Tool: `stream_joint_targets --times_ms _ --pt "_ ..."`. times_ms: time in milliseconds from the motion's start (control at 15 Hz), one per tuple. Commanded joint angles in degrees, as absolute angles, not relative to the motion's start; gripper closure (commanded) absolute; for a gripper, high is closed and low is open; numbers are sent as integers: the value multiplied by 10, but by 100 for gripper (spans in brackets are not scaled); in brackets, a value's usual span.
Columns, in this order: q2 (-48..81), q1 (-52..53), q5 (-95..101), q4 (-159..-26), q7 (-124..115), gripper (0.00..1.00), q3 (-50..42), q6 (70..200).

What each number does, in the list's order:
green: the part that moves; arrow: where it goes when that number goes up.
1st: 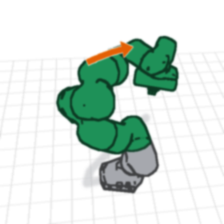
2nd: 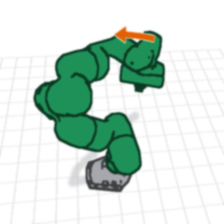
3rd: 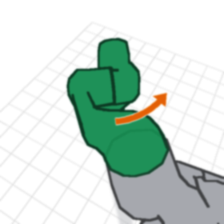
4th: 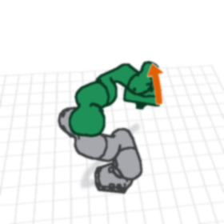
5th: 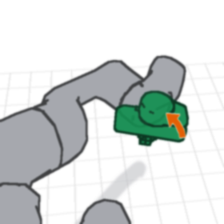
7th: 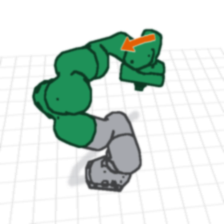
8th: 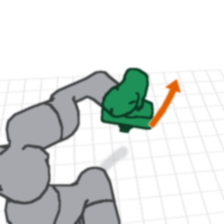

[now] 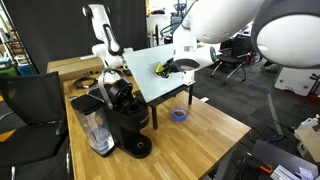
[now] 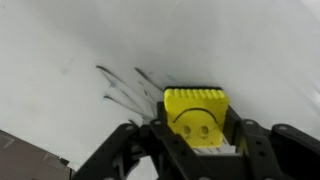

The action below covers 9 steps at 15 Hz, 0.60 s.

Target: Wipe the whiteboard with the duster

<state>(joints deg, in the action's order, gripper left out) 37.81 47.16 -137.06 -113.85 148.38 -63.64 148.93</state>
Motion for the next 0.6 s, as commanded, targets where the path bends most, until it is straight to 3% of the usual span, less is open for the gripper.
stream_joint_targets --times_ms 0,533 --pt "351 403 -1340 -1115 1507 72 -578 1523" --pt "407 369 -1352 -1083 1489 72 -605 1499"
